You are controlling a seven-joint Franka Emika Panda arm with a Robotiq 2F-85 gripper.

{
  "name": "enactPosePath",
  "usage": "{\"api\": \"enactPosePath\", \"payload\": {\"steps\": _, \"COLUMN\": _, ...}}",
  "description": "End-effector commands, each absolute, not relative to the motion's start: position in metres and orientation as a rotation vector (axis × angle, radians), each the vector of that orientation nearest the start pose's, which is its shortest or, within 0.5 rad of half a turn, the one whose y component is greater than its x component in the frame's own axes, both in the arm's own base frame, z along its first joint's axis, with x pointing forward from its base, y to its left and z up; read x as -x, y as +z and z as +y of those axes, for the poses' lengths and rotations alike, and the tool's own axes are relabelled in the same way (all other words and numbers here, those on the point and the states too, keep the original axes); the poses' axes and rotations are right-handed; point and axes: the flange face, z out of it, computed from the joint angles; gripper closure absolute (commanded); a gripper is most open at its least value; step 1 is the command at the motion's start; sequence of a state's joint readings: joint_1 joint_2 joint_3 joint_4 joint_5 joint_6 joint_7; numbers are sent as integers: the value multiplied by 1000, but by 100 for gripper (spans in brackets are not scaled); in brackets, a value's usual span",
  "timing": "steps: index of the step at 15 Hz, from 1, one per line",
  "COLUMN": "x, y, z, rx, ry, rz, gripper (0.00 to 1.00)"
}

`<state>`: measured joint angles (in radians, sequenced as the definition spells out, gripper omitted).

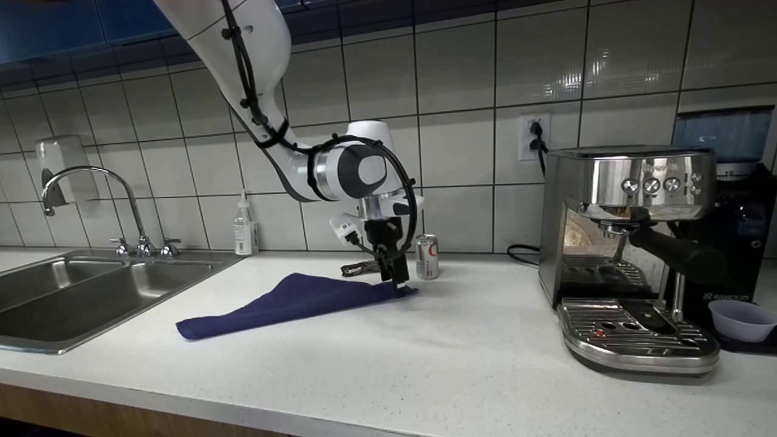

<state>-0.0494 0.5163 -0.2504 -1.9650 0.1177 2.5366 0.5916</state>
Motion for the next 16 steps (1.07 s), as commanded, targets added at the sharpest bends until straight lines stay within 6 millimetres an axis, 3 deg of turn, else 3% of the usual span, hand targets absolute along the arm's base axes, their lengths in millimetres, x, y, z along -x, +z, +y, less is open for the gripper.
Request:
{"api": "enactPosePath", "payload": {"steps": 1, "x": -607, "y": 225, "z": -182, "rx": 2832, "ry": -109, "rz": 1492, "gripper": 26}}
{"api": "enactPosePath", "payload": {"steps": 3, "x": -608, "y": 223, "z": -183, "rx": 2832, "ry": -109, "rz": 1493, "gripper": 38}}
{"api": "enactPosePath", "payload": {"steps": 10, "x": -611, "y": 221, "z": -185, "rx": 2832, "ry": -102, "rz": 1494, "gripper": 94}}
{"api": "enactPosePath", "payload": {"steps": 12, "x": -611, "y": 221, "z": -185, "rx": 2834, "ry": -99, "rz": 1492, "gripper": 100}}
{"api": "enactPosePath", "payload": {"steps": 16, "x": -610, "y": 225, "z": -185, "rx": 2831, "ry": -109, "rz": 1476, "gripper": 99}}
